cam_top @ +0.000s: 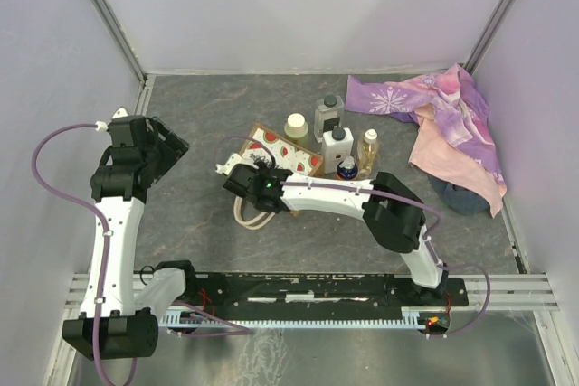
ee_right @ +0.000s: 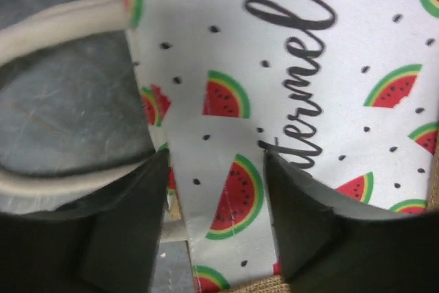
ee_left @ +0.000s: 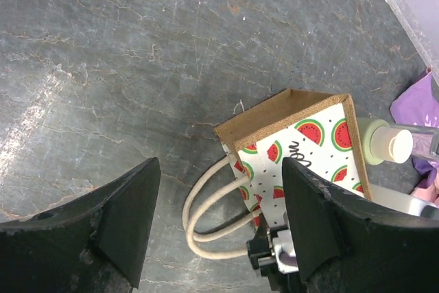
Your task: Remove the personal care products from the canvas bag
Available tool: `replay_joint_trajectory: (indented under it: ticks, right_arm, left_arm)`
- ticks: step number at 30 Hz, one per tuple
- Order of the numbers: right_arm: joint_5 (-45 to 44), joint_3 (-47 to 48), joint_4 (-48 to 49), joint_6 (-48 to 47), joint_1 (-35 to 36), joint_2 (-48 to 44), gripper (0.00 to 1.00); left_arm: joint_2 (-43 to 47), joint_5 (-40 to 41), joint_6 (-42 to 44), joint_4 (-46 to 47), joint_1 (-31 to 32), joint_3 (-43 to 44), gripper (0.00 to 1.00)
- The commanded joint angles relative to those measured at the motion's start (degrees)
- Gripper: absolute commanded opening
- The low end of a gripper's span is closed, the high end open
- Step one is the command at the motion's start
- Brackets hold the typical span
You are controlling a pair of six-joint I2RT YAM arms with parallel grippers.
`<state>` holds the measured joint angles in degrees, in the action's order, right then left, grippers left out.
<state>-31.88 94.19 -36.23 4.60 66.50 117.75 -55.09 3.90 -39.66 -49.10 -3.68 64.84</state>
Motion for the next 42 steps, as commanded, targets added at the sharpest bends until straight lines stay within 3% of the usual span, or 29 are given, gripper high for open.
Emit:
replay_joint_trajectory:
  ticks: [1, 2, 3, 4, 9, 15, 19, 22, 24, 27, 30, 35, 42]
  right_arm:
    - [-15.3, 1.3, 2.8, -0.2, 0.4, 1.7, 0.35]
    - [-16.1, 1.8, 1.9, 0.4, 0.4, 1.7, 0.15]
    - [-16.3, 2.2, 1.3, 0.9, 0.4, 1.4, 0.04]
    - [-16.4, 2.5, 0.6, 1.3, 0.4, 0.7, 0.01]
    - [-8.7, 3.4, -3.8, 4.6, 0.9, -9.0, 0.01]
    - [9.9, 7.2, -9.3, 9.0, 0.7, -22.9, 0.01]
    - [20.0, 13.3, -13.9, 11.1, -0.8, -25.9, 0.01]
    - [20.6, 15.5, -16.1, 10.1, -1.5, -25.2, 0.02]
    - [18.6, 13.7, -15.5, 8.5, -1.5, -24.5, 0.13]
    - [14.7, 9.5, -12.8, 6.4, -1.5, -22.9, 0.57]
    - [12.0, 7.4, -10.8, 3.9, -1.5, -20.1, 0.79]
    - [5.4, 3.3, -6.1, -0.7, -0.9, -15.9, 0.89]
    - [-1.5, 0.3, -1.5, -6.0, 0.4, -8.9, 0.91]
  left_arm:
    - [0.8, -1.3, 1.6, 3.0, -0.4, 0.2, 0.78]
    - [0.9, -1.2, 1.7, 2.9, -0.3, 0.3, 0.78]
    - [0.8, -1.1, 1.9, 2.8, -0.4, 0.6, 0.78]
    - [0.8, -0.9, 2.0, 2.6, -0.3, 0.8, 0.78]
    - [0.5, 0.2, 2.5, 2.0, -0.4, 2.0, 0.78]
    - [0.1, 1.5, 2.6, 1.6, -0.3, 3.2, 0.78]
    - [-0.1, 0.4, 1.9, 2.1, -0.4, 2.8, 0.78]
    - [0.0, -0.4, 1.6, 2.4, -0.3, 2.4, 0.78]
    - [0.2, -0.9, 1.5, 2.3, -0.4, 2.2, 0.78]
    - [0.3, -1.0, 1.5, 2.0, -0.4, 2.0, 0.78]
    - [0.4, -0.9, 1.5, 1.8, -0.4, 1.7, 0.78]
    - [0.2, -0.9, 1.5, 1.9, -0.4, 1.7, 0.78]
    - [0.0, -1.6, 1.3, 2.2, -0.5, 0.8, 0.78]
